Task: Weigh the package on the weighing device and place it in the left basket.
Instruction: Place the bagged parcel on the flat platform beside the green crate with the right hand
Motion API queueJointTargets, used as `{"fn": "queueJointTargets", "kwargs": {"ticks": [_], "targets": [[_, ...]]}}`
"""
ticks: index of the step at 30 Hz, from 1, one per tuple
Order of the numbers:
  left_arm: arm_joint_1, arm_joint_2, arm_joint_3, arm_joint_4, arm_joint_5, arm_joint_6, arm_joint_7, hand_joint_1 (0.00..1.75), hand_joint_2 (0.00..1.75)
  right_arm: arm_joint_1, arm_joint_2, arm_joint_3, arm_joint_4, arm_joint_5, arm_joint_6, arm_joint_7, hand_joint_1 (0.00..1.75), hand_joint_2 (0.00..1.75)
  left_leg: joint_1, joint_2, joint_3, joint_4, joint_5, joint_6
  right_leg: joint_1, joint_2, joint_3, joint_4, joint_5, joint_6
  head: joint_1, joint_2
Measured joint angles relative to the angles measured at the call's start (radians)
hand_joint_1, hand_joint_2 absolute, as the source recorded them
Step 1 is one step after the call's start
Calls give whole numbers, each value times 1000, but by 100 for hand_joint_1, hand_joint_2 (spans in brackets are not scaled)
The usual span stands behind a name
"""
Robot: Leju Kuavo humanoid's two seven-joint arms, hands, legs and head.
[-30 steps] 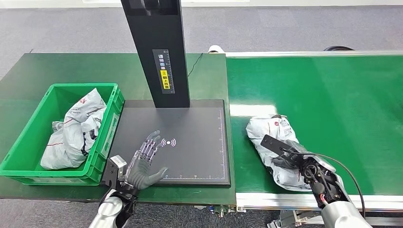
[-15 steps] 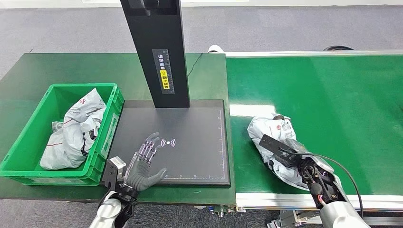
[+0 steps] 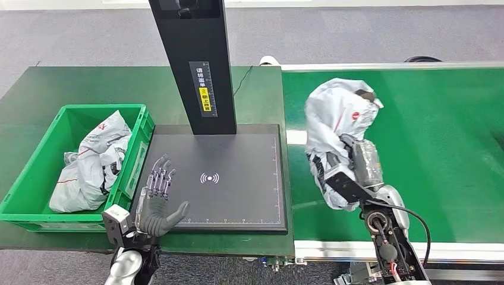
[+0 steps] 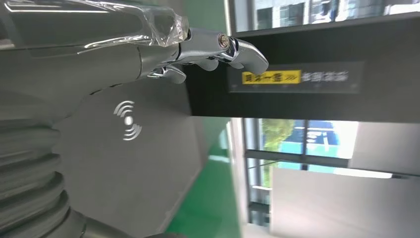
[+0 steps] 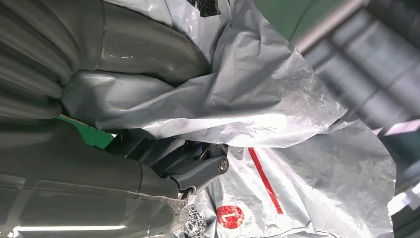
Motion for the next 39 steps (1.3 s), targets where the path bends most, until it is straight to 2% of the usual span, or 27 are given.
{"fn": "queueJointTargets", "kwargs": {"ticks": [4,9,13,18,22,31,35,39], "targets": [[-17,-2,-2,-1,8,2,-8,0,175,-16,17,126,-1,130,43,11,175,175,0,0,0,0,0,0,0,0,0,0,0,0,0,0],[-45,-4,-11,5,20,6,-8,0,175,-75,50,274,30,186,114,22,175,175,0,0,0,0,1,0,0,0,0,0,0,0,0,0],[-58,-5,-15,11,27,7,-7,0,175,-121,70,379,80,256,116,48,175,175,0,0,0,0,1,0,0,0,0,0,0,0,0,0],[-71,-9,-27,18,28,8,1,0,175,-188,110,519,168,387,71,80,175,175,0,0,0,0,1,0,0,0,0,0,0,0,0,0],[-84,-16,-43,30,29,6,9,0,175,-233,148,623,247,416,80,90,175,175,0,0,0,0,1,0,0,0,-1,0,0,0,0,0],[-95,-19,-45,45,32,5,9,0,175,-273,176,702,325,419,87,92,175,175,0,0,0,0,1,0,0,0,-1,0,0,0,0,0],[-106,-22,-46,51,35,5,10,0,175,-300,194,734,377,395,113,61,173,175,0,0,0,0,1,0,0,0,-1,0,0,0,0,0],[-116,-23,-49,60,45,5,11,0,175,-333,218,767,445,335,160,34,143,175,0,0,0,0,1,0,0,0,0,0,0,0,0,0]]}}
